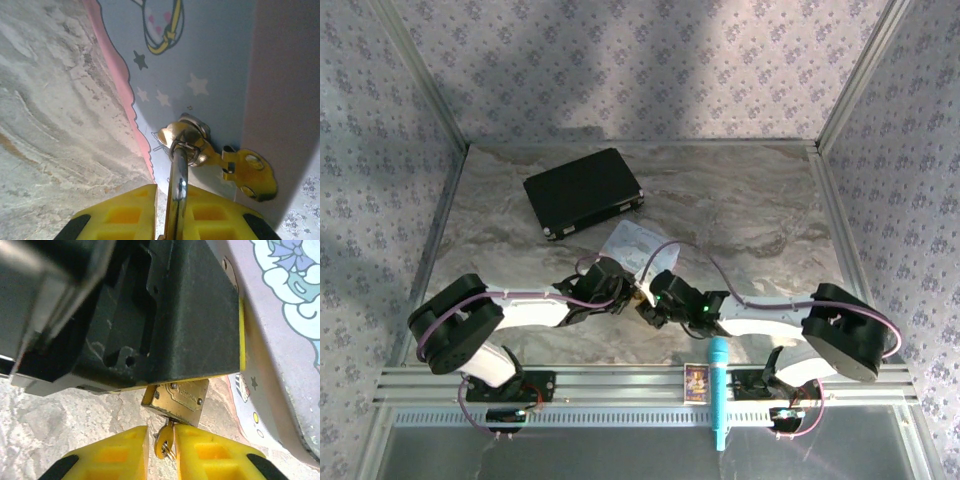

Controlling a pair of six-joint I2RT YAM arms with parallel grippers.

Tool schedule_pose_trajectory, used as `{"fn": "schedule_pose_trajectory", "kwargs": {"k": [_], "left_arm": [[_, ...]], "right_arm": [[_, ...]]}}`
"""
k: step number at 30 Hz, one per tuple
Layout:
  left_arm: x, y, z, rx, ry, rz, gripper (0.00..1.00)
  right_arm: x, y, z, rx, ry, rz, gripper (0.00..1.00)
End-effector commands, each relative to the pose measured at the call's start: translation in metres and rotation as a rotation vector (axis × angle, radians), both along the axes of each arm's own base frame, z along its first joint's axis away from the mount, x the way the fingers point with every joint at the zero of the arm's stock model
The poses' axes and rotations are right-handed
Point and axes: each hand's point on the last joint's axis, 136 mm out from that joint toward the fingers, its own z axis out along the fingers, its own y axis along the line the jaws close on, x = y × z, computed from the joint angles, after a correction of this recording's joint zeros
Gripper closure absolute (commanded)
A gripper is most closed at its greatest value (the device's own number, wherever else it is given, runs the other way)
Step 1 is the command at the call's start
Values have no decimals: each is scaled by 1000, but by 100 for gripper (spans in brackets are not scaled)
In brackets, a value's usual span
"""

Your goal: Unlock a padlock with a key

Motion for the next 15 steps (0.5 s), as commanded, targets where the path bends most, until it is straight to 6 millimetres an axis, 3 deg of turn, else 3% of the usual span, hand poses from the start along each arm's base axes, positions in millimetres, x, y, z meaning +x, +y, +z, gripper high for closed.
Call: {"fn": "schedule_pose_trajectory", "kwargs": {"k": [1,9,15], "left_arm": [[-8,-12,17,-83,2,-39,100],[-11,-11,14,-78,7,-43,100],[-14,-10,11,-78,12,-42,100]], "right_arm": [[11,-12,-6,-90,-49,-64,82],[8,3,6,32,-12,-12,95],[10,4,10,219,119,-46,98]]}}
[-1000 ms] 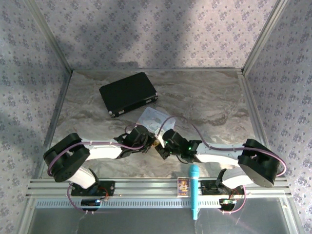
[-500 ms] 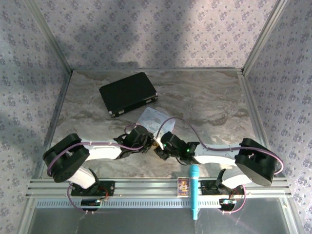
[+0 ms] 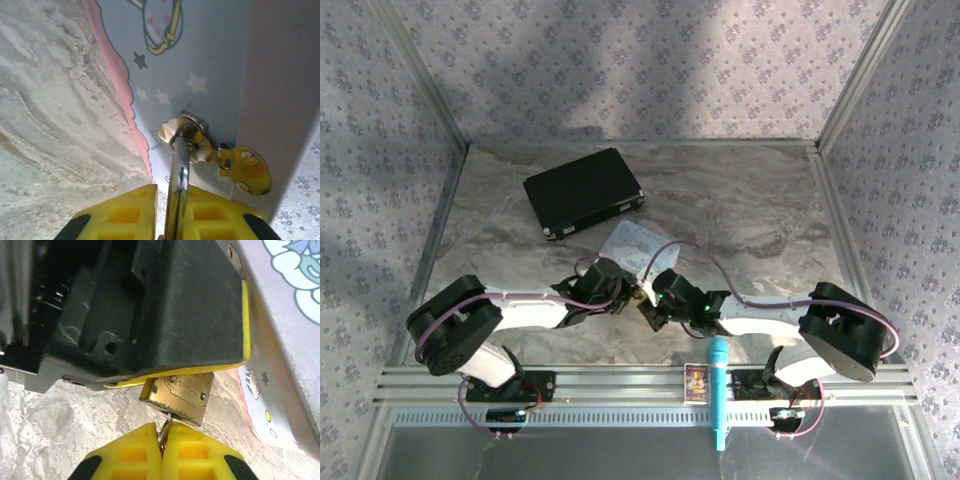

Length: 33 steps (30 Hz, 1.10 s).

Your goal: Unlock a padlock with a key

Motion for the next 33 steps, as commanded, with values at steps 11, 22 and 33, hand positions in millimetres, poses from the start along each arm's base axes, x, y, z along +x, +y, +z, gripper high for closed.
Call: {"fn": "schedule_pose_trajectory", "kwargs": {"k": [11,22,33], "left_arm": [[-14,-15,8,-72,2,-58,100],[-15,-5,1,-11,8,-46,100],[-21,-7,-14,77,13,-99,100]], "right_arm": [[27,-27,16,313,263,-248,97],[26,-51,14,274,313,-377,60],[48,-100,26,206,311,-720,40]]}}
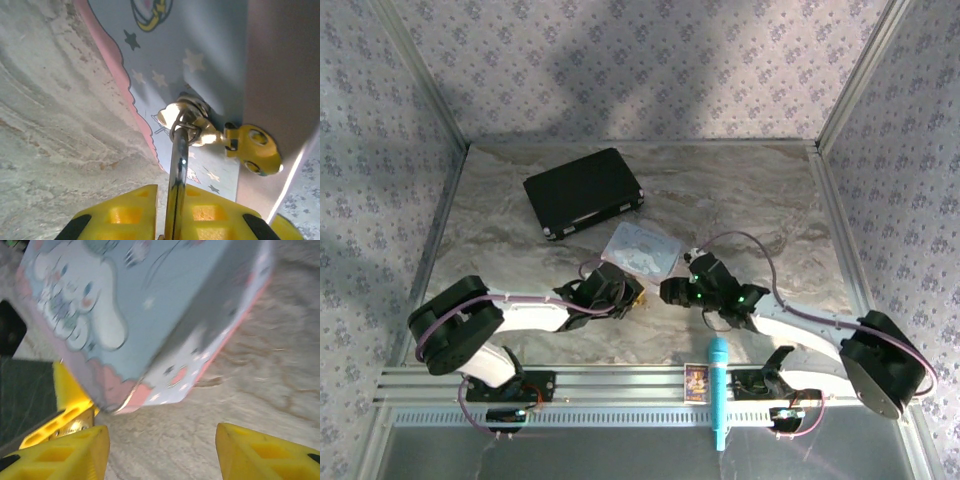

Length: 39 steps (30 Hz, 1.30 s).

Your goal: Unlock a padlock with a key

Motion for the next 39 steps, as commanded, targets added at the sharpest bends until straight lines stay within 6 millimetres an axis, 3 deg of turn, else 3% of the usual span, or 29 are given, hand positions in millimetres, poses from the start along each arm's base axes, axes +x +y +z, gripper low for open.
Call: {"fn": "schedule_pose_trajectory", "kwargs": {"k": [1,10,18,22,30,33,39], "left_arm": [[-9,4,-14,94,27,-51,100],[-23,15,-37,174,50,-117,100],[-31,16,-19,333,-53,-351,100],[-34,32,-21,479,-74,-449,100],[-33,74,-50,783,-52,-543,95],[-33,78,-58,819,-44,-555,93],[-34,77,-54,952,-75,-598,87]], "right_arm": [[18,-23,6,-52,8,-153,39],[56,4,6,-35,43,-148,36],[79,-13,-19,-203,101,-180,45],[88,-12,-22,-244,112,-170,45],[85,2,-42,-248,172,-109,46],[81,3,-46,-247,183,-100,47],[73,-7,-51,-257,194,-109,47]]}}
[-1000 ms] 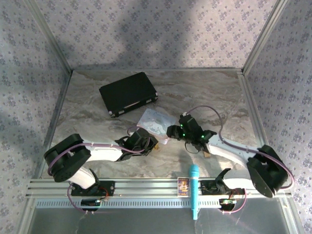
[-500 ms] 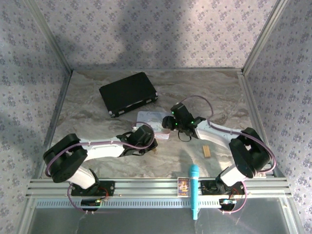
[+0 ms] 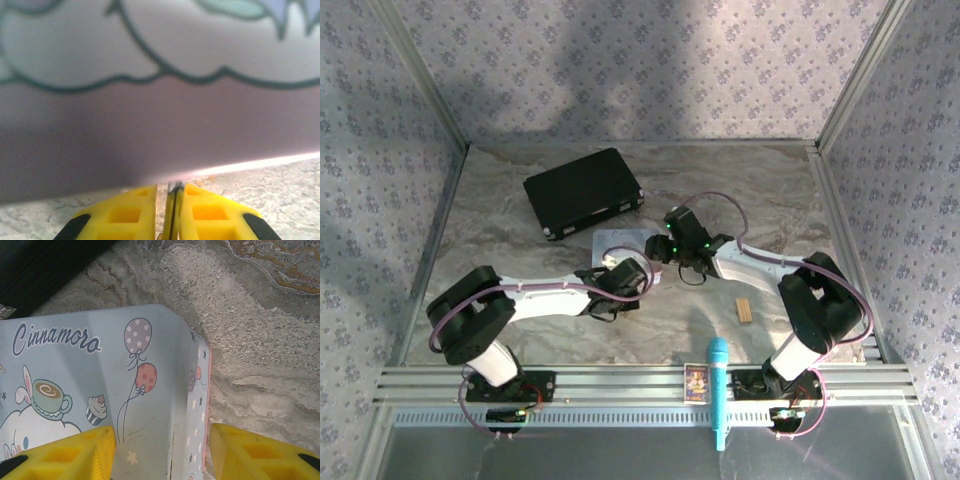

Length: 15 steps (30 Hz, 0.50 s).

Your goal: Unlock a padlock with a key

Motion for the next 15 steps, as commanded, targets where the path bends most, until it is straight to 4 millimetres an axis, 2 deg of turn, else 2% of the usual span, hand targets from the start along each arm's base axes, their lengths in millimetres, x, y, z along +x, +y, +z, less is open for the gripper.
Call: {"fn": "schedule_pose_trajectory", "kwargs": {"k": [1,2,4,15], "left_arm": [[-29,47,-25,295,83,-45,86],[-29,48,-24,314,76,-49,86],[-29,49,-22,359,60,-61,77],[-32,36,-9,482,-28,-119,77]], "right_arm": [[-28,-41,-53,-172,142,-33,47],[-29,-41,-52,-170,142,-33,47],[-29,-41,-52,-171,141,-33,47],[-30,-44,-55,-174,144,-48,47]]}}
